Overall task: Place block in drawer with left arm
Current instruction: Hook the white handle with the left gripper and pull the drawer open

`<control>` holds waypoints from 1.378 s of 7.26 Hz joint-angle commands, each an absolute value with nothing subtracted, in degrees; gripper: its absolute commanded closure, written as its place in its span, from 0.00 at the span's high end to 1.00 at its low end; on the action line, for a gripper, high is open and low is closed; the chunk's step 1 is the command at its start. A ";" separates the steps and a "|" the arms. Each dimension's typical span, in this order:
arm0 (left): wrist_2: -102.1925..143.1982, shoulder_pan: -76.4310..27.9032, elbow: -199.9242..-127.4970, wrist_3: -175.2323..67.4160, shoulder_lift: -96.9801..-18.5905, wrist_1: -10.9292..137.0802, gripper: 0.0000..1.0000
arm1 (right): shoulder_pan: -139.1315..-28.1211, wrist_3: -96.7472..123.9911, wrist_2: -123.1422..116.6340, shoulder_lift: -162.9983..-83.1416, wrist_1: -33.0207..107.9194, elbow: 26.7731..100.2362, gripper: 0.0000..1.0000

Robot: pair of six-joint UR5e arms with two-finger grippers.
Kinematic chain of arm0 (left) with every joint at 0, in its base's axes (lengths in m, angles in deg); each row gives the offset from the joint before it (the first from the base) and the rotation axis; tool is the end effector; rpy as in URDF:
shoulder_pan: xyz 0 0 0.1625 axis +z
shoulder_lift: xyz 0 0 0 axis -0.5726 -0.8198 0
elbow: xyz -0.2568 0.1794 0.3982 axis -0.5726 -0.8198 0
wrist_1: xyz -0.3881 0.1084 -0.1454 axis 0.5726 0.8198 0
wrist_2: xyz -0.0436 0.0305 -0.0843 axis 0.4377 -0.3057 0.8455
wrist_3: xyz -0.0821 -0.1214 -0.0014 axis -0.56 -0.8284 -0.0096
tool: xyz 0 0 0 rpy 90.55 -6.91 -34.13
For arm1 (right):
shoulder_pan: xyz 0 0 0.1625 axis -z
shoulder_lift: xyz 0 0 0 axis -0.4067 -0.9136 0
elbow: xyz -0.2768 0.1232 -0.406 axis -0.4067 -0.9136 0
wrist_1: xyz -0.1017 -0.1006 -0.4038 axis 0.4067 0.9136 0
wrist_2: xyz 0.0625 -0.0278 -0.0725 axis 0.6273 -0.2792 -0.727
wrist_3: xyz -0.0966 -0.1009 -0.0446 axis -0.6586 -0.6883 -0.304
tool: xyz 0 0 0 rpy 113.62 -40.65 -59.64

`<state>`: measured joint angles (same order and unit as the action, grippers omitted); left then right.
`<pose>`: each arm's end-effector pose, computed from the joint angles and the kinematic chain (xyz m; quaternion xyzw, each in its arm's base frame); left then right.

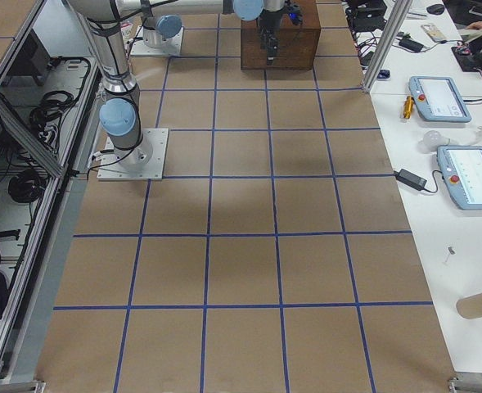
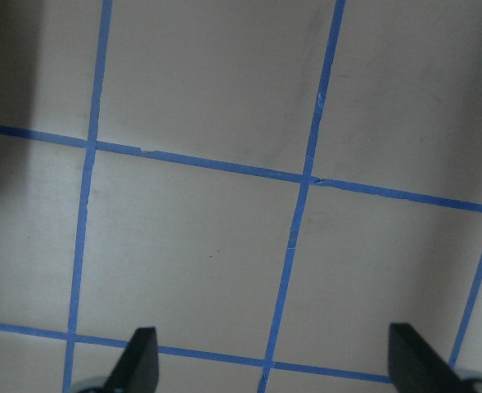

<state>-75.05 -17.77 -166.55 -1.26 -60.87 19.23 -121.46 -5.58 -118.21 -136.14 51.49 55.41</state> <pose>0.2475 -0.6114 0.2937 0.0055 -0.9873 0.0235 0.1568 0.2008 -0.5450 0.5030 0.0887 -0.9959 -0.0093 0.0173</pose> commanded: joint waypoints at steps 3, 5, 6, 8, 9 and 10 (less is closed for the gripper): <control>-76.70 -14.83 -166.26 1.50 -60.78 19.13 1.00 | -121.47 -5.60 -118.21 -136.14 51.49 55.41 1.00; -76.79 -14.46 -166.35 2.39 -60.95 19.13 1.00 | -121.47 -5.52 -118.21 -136.14 51.49 55.32 1.00; -76.79 -14.46 -166.17 2.39 -60.78 19.22 1.00 | -121.47 -5.52 -118.21 -136.14 51.49 55.41 1.00; -76.79 -14.46 -166.26 2.39 -60.78 19.22 1.00 | -121.47 -5.52 -118.21 -136.14 51.49 55.41 1.00; -76.79 -14.46 -166.26 2.13 -60.34 19.22 1.00 | -121.47 -5.60 -118.21 -136.14 51.49 55.41 1.00; -76.88 -14.46 -166.17 1.87 -59.12 19.65 1.00 | -121.47 -5.60 -118.21 -136.14 51.49 55.41 1.00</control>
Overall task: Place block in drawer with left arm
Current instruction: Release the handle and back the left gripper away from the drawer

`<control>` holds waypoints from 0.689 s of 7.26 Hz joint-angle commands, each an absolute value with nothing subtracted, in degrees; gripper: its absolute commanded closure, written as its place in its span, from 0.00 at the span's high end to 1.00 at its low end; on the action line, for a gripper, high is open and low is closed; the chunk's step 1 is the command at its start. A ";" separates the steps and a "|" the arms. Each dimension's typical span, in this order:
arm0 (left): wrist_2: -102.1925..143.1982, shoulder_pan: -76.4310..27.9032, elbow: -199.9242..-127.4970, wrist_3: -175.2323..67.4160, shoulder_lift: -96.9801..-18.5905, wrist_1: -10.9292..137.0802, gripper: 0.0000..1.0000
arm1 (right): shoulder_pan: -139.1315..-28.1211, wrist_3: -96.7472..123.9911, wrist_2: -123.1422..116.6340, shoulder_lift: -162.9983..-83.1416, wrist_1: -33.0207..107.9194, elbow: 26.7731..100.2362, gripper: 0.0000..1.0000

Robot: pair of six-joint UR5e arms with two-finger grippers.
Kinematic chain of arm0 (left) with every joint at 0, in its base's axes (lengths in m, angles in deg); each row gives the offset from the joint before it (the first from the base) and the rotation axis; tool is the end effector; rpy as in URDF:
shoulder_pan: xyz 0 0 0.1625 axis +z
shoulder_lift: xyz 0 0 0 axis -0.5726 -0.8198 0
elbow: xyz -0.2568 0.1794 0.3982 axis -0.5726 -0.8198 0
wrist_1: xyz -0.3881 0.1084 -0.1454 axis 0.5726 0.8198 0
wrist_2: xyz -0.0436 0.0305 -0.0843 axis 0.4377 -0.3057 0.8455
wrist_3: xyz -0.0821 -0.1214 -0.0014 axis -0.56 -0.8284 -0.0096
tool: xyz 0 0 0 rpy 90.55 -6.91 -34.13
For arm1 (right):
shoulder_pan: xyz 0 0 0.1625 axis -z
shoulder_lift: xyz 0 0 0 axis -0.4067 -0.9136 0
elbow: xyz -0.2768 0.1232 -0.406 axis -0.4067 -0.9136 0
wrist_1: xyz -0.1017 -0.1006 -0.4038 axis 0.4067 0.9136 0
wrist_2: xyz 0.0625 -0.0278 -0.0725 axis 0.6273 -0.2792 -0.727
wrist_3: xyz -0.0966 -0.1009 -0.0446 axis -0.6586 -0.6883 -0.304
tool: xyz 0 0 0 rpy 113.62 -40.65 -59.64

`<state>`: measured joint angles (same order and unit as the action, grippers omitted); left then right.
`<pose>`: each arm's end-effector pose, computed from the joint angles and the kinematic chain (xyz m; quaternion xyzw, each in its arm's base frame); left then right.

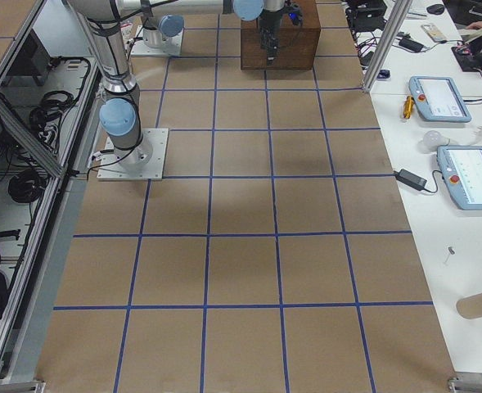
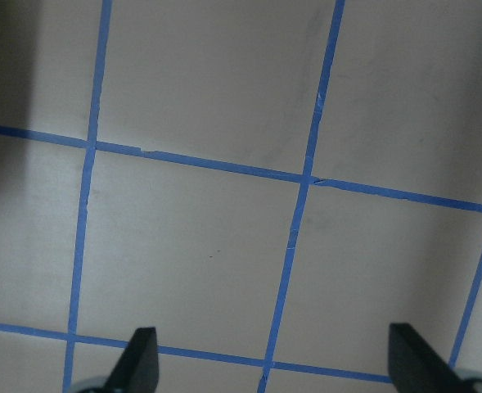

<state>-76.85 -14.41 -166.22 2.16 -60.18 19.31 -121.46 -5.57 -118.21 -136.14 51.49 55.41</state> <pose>0.2862 -0.5929 0.3027 0.0027 -0.9900 0.0286 0.1382 0.2008 -0.5450 0.5030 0.0886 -0.9959 -0.0093 0.0173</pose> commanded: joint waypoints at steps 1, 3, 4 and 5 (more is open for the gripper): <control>-76.88 -14.55 -166.08 1.69 -58.33 19.48 1.00 | -121.47 -5.52 -118.21 -136.14 51.49 55.41 1.00; -78.28 -15.08 -165.91 1.52 -55.00 20.44 1.00 | -121.47 -5.52 -118.21 -136.14 51.49 55.41 1.00; -81.07 -14.56 -165.91 1.60 -53.67 20.54 1.00 | -121.47 -5.60 -118.21 -136.14 51.49 55.41 1.00; -84.32 -14.46 -166.08 1.69 -51.57 22.10 1.00 | -121.47 -5.52 -118.21 -136.14 51.49 55.41 1.00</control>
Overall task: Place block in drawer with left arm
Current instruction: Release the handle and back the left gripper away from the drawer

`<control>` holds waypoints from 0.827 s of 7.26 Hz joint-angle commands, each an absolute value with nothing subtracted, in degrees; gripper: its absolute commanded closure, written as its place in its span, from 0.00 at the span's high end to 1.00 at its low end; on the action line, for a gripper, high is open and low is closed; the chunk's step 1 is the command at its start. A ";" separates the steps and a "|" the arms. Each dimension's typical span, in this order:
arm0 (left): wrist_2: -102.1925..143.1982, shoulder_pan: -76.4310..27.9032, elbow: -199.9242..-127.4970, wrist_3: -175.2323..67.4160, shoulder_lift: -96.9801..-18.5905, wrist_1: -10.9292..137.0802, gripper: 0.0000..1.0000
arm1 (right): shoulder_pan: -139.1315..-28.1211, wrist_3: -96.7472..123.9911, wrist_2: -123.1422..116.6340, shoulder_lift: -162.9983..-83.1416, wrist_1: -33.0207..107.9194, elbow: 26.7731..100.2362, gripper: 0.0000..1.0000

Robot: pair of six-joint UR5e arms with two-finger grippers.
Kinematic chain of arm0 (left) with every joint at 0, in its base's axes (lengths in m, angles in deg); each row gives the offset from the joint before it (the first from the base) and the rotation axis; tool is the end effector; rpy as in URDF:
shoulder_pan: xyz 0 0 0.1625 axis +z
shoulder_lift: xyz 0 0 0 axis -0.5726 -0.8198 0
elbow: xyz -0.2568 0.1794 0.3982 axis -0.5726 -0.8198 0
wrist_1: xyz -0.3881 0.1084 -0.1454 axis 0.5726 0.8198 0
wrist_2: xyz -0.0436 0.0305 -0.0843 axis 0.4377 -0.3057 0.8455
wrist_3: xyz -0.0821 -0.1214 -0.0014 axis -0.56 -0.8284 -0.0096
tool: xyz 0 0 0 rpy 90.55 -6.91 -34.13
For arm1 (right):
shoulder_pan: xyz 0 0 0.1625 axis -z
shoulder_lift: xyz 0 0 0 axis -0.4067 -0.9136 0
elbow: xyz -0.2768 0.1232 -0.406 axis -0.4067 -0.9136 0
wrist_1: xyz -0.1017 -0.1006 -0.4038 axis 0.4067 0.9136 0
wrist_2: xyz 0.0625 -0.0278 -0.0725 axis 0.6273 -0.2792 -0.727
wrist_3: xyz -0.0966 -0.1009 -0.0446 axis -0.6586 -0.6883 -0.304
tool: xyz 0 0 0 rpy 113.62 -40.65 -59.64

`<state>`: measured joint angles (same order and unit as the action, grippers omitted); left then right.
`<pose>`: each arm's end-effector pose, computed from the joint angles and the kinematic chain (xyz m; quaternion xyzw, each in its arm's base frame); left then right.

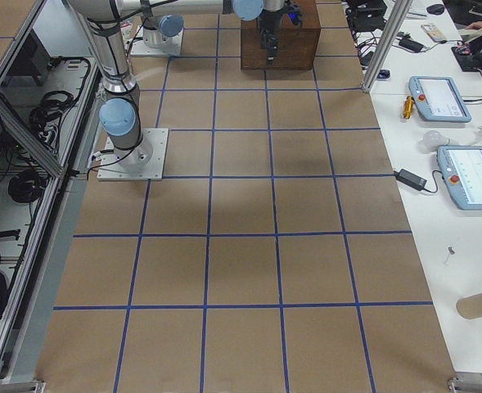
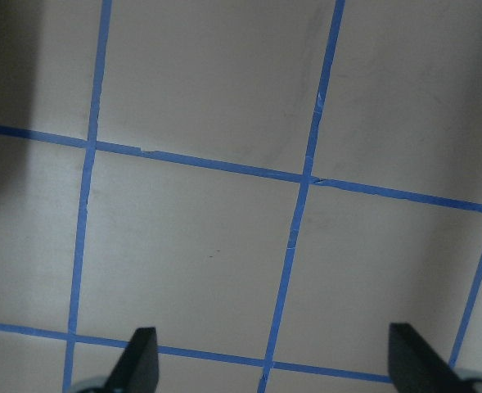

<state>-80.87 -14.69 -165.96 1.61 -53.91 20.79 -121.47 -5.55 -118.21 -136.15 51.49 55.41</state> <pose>0.2769 -0.5712 0.3689 -0.0013 -0.9958 0.0382 0.0838 0.2009 -0.5449 0.5031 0.0885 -0.9959 -0.0092 0.0173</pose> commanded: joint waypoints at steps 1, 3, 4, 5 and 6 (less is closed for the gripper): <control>-85.39 -14.81 -166.60 1.43 -49.72 24.12 1.00 | -121.47 -5.60 -118.21 -136.14 51.49 55.41 1.00; -85.49 -15.95 -166.43 -1.46 -44.55 28.68 1.00 | -121.47 -5.52 -118.21 -136.14 51.49 55.41 1.00; -85.15 -18.57 -166.26 -2.86 -41.39 30.62 1.00 | -121.47 -5.52 -118.21 -136.14 51.49 55.41 1.00; -85.32 -23.90 -165.82 -8.62 -39.27 30.56 1.00 | -121.47 -5.60 -118.12 -136.14 51.49 55.41 1.00; -87.14 -29.87 -165.56 -13.46 -38.55 30.21 1.00 | -121.47 -5.60 -118.21 -136.14 51.49 55.41 1.00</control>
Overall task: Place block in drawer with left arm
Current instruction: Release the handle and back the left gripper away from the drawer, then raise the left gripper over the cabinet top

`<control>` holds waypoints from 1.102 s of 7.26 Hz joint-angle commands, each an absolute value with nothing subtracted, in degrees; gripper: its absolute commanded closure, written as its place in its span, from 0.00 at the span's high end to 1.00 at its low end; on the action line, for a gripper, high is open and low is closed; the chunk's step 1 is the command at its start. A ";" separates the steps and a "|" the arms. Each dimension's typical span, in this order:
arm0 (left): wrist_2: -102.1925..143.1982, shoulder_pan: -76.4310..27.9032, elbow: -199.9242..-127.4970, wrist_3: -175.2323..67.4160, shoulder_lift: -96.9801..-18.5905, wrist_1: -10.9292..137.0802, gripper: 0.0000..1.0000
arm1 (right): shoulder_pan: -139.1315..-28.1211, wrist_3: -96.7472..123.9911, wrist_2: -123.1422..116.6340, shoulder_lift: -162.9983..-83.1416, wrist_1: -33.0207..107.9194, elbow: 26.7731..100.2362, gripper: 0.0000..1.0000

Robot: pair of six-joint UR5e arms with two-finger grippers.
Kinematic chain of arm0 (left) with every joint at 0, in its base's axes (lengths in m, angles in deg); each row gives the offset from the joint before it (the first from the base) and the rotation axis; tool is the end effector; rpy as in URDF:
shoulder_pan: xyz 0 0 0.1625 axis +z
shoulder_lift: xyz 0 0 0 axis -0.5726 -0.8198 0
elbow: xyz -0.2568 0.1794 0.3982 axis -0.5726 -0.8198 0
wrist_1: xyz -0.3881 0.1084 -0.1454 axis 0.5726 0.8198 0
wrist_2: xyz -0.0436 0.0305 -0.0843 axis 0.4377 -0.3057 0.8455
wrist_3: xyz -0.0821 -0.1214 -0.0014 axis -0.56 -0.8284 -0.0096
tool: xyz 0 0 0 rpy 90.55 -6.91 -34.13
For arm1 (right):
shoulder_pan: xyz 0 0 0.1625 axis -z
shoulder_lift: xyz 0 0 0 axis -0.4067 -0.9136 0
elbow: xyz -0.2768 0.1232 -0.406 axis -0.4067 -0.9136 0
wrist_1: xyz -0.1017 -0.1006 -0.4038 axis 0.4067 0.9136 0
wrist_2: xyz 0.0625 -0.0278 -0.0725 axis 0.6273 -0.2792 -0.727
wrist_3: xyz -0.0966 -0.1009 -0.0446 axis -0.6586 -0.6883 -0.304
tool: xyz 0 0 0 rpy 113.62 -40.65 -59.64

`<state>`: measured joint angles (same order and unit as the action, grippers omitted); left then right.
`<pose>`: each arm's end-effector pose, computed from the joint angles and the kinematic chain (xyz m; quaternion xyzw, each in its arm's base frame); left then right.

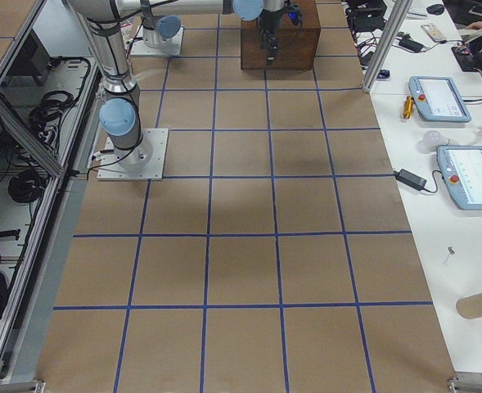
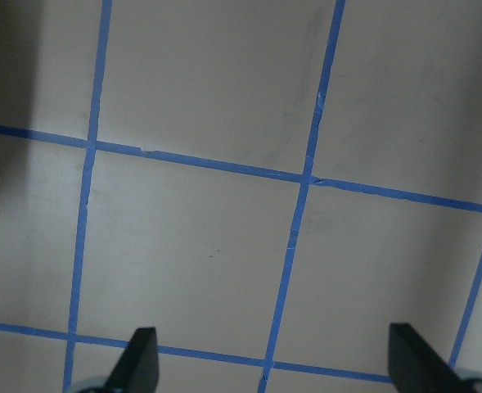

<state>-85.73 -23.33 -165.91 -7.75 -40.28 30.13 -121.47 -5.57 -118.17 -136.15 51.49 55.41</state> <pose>0.1524 -0.5255 0.4880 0.0021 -0.9989 0.0346 0.0329 0.2010 -0.5449 0.5031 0.0887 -0.9959 -0.0092 0.0169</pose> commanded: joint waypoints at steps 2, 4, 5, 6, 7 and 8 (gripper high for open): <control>-88.66 -40.51 -165.38 -30.23 -37.14 30.64 1.00 | -121.47 -5.52 -118.12 -136.14 51.49 55.41 1.00; -91.36 -50.45 -165.12 -37.48 -38.62 28.63 1.00 | -121.47 -5.60 -118.21 -136.14 51.49 55.41 1.00; -91.56 -53.72 -165.11 -41.16 -38.80 28.36 1.00 | -121.47 -5.52 -118.21 -136.14 51.49 55.41 1.00; -91.64 -54.62 -165.11 -45.11 -38.55 28.45 1.00 | -121.47 -5.60 -118.21 -136.14 51.49 55.41 1.00; -91.38 -54.72 -165.11 -45.33 -38.72 28.45 1.00 | -121.47 -5.60 -118.12 -136.14 51.49 55.41 1.00; -91.38 -54.72 -165.11 -45.16 -38.72 28.45 1.00 | -121.47 -5.52 -118.12 -136.14 51.49 55.41 1.00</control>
<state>-91.43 -54.35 -165.12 -44.52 -38.67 28.47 -121.46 -5.58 -118.15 -136.14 51.49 55.41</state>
